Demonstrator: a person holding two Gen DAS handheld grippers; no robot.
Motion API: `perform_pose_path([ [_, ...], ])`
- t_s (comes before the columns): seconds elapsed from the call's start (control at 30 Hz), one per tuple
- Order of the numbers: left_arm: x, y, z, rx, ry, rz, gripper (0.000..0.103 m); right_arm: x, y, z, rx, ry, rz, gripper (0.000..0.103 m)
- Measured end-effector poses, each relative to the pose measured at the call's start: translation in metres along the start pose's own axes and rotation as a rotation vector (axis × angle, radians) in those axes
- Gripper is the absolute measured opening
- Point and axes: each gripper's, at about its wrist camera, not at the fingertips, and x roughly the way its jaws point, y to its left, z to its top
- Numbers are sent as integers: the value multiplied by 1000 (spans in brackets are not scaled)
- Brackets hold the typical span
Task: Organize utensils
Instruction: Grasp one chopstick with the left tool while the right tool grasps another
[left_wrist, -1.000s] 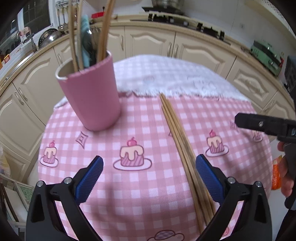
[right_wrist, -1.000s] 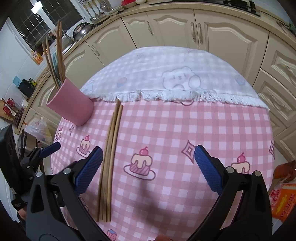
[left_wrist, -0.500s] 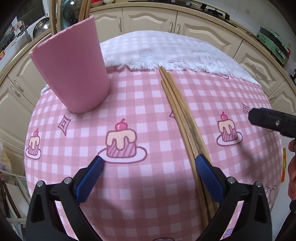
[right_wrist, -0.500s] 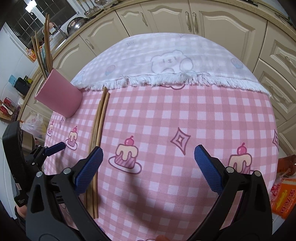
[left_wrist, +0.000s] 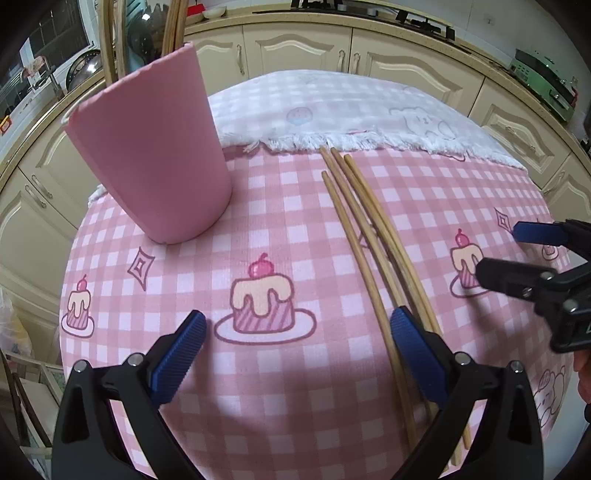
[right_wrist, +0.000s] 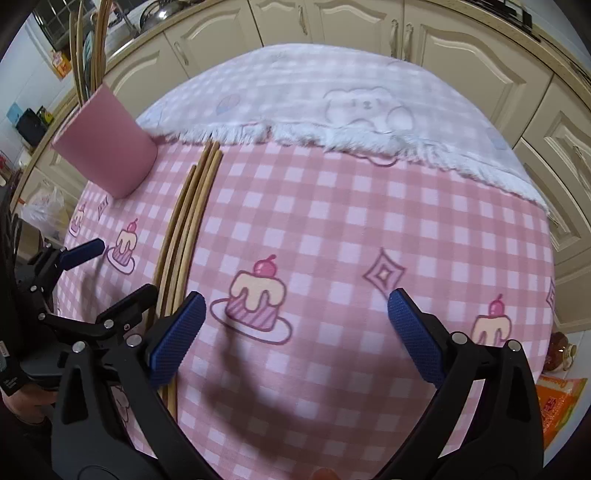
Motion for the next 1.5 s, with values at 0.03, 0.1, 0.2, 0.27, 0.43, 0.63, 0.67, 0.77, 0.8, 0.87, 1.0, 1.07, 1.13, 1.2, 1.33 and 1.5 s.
perform_pose_path([
  [0.03,1,1,0,1,-5,-9,98,1,3,0,-6,3,-5,97],
  [0.1,2,2,-1,-1,-6,-23,98,3,8,2,-14,9,-16,97],
  [0.2,7,-2,-1,18,-29,12,98,5,12,6,-16,14,-20,97],
  [0.27,8,-2,1,18,-20,6,97,6,12,7,-8,18,-23,97],
  [0.43,4,7,-1,20,-9,-14,94,10,24,11,-35,46,-20,97],
  [0.63,0,25,-7,-6,-5,-5,94,24,43,17,-92,82,-83,97],
  [0.67,0,27,-8,-6,-7,-6,94,24,44,18,-94,80,-86,97],
  [0.77,0,29,-9,0,-11,-8,94,26,44,20,-91,89,-93,97],
  [0.8,0,29,-9,1,-13,-8,94,27,46,21,-93,94,-97,97],
  [0.87,1,28,-9,2,-16,-8,94,30,52,23,-109,102,-108,97],
  [1.0,-1,31,-11,-1,-15,-11,94,35,63,24,-140,110,-134,97],
  [1.07,-1,31,-11,2,-11,-11,94,34,62,22,-146,112,-145,96],
  [1.13,0,29,-7,11,-1,-9,94,30,57,21,-129,121,-142,91],
  [1.2,3,26,-1,27,16,-9,94,28,51,26,-109,136,-134,81],
  [1.33,7,21,13,40,77,-37,85,35,57,46,-127,181,-120,75],
  [1.5,5,6,25,129,129,-56,40,39,73,64,-186,219,-115,34],
])
